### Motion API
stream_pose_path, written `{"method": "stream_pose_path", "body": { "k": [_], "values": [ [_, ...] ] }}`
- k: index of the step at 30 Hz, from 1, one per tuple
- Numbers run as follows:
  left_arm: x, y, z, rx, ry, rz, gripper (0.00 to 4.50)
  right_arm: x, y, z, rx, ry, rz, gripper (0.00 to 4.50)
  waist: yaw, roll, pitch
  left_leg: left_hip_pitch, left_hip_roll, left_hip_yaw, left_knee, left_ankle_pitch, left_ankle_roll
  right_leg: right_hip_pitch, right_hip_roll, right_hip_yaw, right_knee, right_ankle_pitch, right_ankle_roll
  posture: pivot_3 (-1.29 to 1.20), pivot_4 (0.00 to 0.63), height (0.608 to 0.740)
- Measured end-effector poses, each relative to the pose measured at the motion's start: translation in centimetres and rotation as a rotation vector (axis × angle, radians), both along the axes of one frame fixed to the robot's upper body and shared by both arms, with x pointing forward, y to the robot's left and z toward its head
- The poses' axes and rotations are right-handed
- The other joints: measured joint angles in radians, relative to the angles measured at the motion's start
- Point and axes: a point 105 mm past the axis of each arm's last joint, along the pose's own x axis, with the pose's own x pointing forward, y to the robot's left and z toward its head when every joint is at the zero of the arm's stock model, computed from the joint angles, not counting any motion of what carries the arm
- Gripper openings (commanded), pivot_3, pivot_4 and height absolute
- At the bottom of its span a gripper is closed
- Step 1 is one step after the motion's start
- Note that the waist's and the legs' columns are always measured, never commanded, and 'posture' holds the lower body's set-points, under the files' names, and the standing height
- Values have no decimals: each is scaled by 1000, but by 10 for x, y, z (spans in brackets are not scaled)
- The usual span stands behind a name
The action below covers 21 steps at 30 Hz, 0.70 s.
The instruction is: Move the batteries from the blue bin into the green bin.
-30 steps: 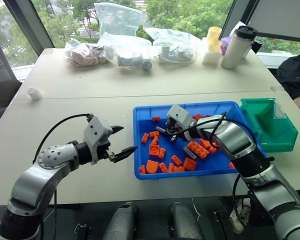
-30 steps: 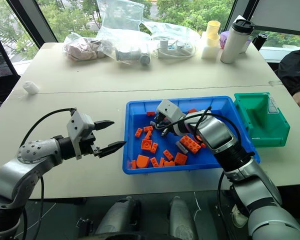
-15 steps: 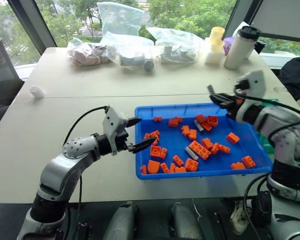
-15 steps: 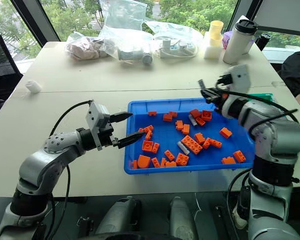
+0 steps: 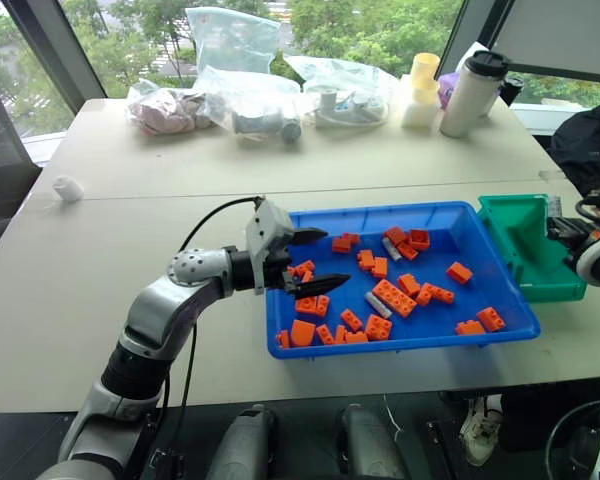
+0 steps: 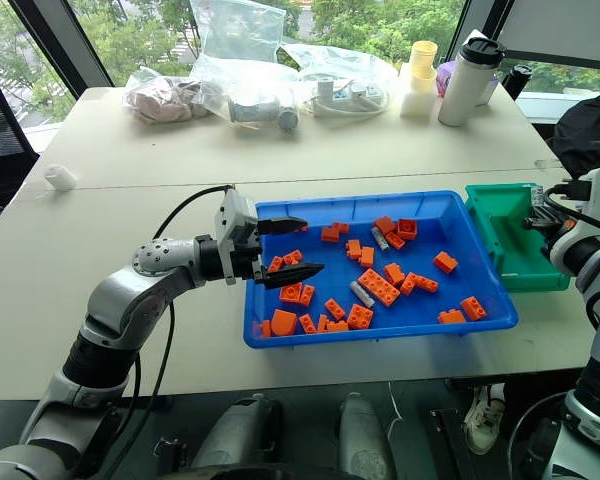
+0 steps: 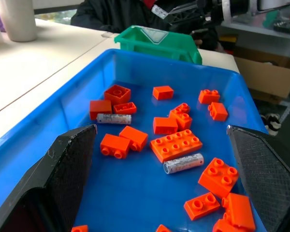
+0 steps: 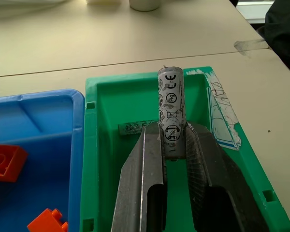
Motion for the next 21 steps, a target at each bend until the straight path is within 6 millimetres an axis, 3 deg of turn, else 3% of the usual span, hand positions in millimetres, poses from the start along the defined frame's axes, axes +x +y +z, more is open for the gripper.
{"method": "stream_pose_path", "body": {
  "k": [1,3,6,8,15,18,21],
  "values": [
    [1,1,-1,8,0,-4,4500,1,-2,-3,10,7,-6,17,1,0,0,0,0,0,0,0,0,0,0,0,0,0,0,0,150,740],
    [3,3,-2,17,-9,-6,4500,4,-6,-6,29,14,-21,1109,2,0,0,0,0,0,0,0,0,0,0,0,0,0,0,0,150,740],
    [4,2,-3,29,-22,-17,4500,9,-7,-5,24,11,-21,2136,3,0,0,0,0,0,1,0,0,0,0,0,0,0,0,0,150,740],
    [6,4,-4,43,-26,-13,4500,10,-9,-6,11,15,-21,3091,4,0,0,0,0,0,1,0,0,0,0,0,0,0,0,0,150,740],
    [6,10,-7,76,-41,-23,4500,14,-8,3,-8,-3,19,3091,4,0,0,0,0,0,1,0,0,0,0,0,0,0,0,0,150,740],
    [5,16,-9,99,-37,-28,4500,9,24,16,-36,-24,249,3091,3,1,0,0,1,0,1,0,0,0,1,0,0,0,1,0,150,740],
    [-3,18,-10,101,-31,-57,4500,-14,73,13,-77,58,580,3091,4,1,1,0,2,-1,1,0,0,1,2,0,-1,0,1,0,150,740]
  ]
}}
